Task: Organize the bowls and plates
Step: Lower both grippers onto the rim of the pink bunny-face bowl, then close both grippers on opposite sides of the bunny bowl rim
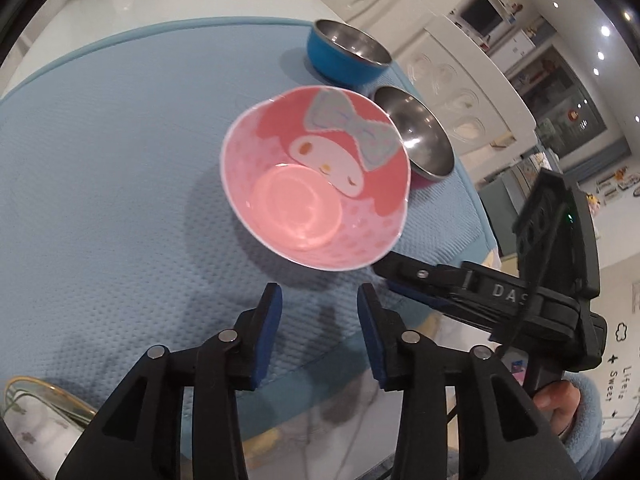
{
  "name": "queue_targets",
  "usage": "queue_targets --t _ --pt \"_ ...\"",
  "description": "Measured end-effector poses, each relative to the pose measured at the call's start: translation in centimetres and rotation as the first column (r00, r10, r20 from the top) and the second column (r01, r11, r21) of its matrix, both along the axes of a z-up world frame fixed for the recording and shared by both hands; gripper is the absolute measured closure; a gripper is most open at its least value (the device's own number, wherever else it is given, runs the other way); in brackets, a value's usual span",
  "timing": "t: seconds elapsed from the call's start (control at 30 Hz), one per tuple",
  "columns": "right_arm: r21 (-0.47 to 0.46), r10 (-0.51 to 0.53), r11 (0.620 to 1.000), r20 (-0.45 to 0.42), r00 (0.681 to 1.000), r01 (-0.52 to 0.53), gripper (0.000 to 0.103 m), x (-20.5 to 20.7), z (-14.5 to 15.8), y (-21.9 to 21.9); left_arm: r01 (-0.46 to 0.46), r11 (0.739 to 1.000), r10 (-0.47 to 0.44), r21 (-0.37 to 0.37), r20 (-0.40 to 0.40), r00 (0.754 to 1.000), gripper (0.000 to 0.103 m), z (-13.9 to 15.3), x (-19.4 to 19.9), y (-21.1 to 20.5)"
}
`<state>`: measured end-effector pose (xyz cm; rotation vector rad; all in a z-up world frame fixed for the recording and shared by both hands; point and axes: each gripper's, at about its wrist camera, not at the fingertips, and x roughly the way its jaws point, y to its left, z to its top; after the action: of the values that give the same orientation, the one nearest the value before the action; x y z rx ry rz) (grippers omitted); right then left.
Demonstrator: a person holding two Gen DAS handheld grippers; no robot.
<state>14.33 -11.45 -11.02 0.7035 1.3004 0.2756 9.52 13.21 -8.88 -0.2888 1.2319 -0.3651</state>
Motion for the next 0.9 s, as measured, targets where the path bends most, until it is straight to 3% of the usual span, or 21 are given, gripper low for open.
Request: queue_targets --t 0.27,0.47,0.57,0.67,0.9 --pt "-0.053 0.029 0.998 0.019 0.999 -0.028 0.057 0.3 1.1 0.4 -0.042 0.999 0.042 -0.019 0.007 0.999 0.053 0.1 1.1 0.9" --pt "0.011 0.141 0.99 0.094 0.986 -0.143 0.057 0.1 2.6 1.8 -0.044 0.999 0.044 -0.021 -0.006 0.999 0.052 -0.2 2.0 1.0" --pt "-0.032 0.201 0.98 0.158 0.967 -0.198 0.056 -0.1 3.9 2.9 -0.061 0.998 0.061 -0.033 0.001 0.998 0.052 -0.1 2.6 1.3" --pt "-0.105 0.221 0.973 0.16 0.962 -0.207 0.056 0.7 4.0 3.5 -0.085 0.996 0.085 -0.014 -0.001 0.996 0.052 -0.3 3.6 1.8" --pt "-0.116 0.205 0.976 0.214 0.955 -0.183 0.056 1.5 3.9 3.2 -0.131 0.991 0.131 -0.021 0.023 0.991 0.052 -0.1 6.3 3.3"
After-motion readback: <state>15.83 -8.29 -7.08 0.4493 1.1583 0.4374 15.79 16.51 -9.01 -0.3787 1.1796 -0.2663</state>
